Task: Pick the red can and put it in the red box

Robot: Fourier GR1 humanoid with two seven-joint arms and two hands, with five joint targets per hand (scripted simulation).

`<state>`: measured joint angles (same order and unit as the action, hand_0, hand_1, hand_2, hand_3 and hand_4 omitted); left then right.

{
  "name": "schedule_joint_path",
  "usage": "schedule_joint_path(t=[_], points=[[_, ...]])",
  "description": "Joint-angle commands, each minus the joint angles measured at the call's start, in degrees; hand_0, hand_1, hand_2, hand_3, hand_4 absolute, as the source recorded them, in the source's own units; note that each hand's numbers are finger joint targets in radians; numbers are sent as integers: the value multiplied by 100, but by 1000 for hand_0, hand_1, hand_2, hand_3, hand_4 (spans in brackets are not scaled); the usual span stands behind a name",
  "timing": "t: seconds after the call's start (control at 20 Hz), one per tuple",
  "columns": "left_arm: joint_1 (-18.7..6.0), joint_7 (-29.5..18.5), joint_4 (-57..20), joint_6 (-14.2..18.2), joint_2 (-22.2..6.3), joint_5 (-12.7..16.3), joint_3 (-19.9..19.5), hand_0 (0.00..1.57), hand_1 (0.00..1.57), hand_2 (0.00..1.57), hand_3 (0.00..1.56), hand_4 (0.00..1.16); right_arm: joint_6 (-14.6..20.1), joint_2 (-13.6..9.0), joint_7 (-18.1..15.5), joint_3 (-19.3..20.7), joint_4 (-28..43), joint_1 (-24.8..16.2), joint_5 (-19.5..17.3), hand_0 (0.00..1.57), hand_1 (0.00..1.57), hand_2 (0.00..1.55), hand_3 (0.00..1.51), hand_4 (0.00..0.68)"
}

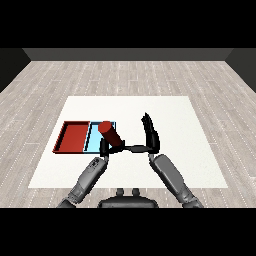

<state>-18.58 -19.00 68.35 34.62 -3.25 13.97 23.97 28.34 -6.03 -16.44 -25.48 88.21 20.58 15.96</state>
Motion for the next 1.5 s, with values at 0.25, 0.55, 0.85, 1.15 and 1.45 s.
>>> schedule_joint_path(t=[0.25,0.55,0.85,1.15,1.45], points=[[103,392,259,231,-964,-583,-349,1571,1571,1569,1467,1130,-415,-904,-120,783,982,-1478,293,0,0,0,0,0],[-119,640,-407,-134,-1986,-538,-1159,1571,1571,1555,1465,1116,-550,-1064,-370,1005,994,-2148,325,0,0,0,0,0],[-638,686,-1765,-701,-2393,-460,-1725,1571,1571,1567,1498,1115,-655,-1195,-398,1342,606,-2152,221,0,0,0,0,0],[-1860,497,-4061,-984,-2376,-725,-1987,1571,1571,1565,1473,1079,-635,-1267,-101,1594,82,-1700,168,0,0,0,0,0],[-2459,498,-5571,-540,-2059,-1067,-2014,1554,1554,1459,1432,1010,-686,-1055,77,1635,-220,-1355,296,0,0,0,0,0]])
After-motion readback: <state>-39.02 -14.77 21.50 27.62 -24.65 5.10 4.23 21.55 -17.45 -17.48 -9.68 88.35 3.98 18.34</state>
